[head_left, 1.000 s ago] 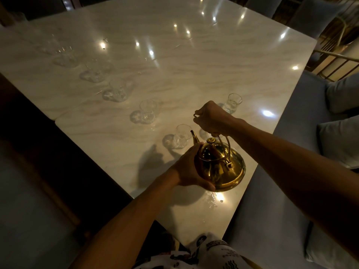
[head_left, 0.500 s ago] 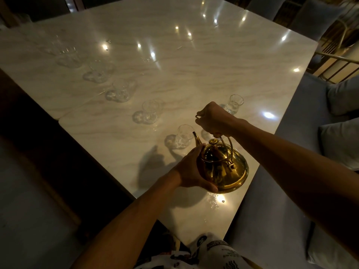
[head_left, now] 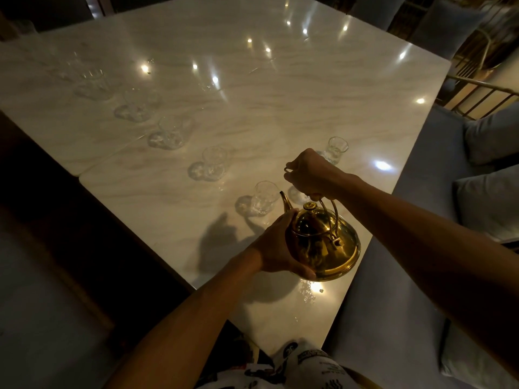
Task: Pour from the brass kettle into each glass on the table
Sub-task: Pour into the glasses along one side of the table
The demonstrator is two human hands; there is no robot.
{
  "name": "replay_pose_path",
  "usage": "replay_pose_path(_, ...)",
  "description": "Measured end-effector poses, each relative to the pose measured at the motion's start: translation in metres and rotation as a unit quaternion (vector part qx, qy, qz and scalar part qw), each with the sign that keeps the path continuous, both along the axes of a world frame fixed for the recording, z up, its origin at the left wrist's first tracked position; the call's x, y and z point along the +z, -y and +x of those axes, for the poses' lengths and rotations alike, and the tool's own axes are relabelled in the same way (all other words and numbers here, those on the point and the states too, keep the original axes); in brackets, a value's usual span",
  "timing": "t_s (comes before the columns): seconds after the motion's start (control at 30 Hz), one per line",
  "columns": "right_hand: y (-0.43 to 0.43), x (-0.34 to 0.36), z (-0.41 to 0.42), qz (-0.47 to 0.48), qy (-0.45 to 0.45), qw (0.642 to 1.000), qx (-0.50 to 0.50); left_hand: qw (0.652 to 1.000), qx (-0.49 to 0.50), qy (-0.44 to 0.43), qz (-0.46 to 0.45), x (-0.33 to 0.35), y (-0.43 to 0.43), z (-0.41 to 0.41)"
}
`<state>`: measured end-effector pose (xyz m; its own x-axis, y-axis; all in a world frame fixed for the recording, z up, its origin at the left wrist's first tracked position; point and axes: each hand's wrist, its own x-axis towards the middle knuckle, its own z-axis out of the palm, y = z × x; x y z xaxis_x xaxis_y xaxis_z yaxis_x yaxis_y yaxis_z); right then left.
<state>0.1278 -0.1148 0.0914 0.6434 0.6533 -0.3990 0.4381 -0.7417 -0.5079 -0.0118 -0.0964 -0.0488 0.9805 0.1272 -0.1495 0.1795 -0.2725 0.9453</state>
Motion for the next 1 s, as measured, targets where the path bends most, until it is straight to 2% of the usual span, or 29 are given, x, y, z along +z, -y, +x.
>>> replay_pose_path(0.57, 0.004, 0.000, 0.001, 0.005, 0.005, 1.000, 0.005, 1.000, -0.002, 0.007, 0.001, 0.003, 0.004, 0.000)
replay_pose_path(0.77, 0.005, 0.001, -0.001, -0.022, 0.019, 0.999, 0.020, 1.000, 0.005, -0.010, 0.000, 0.003, 0.008, -0.002)
replay_pose_path(1.0, 0.011, 0.001, -0.001, 0.010, -0.016, 0.999, 0.027, 0.999, 0.019, -0.029, 0.037, 0.006, 0.010, -0.003)
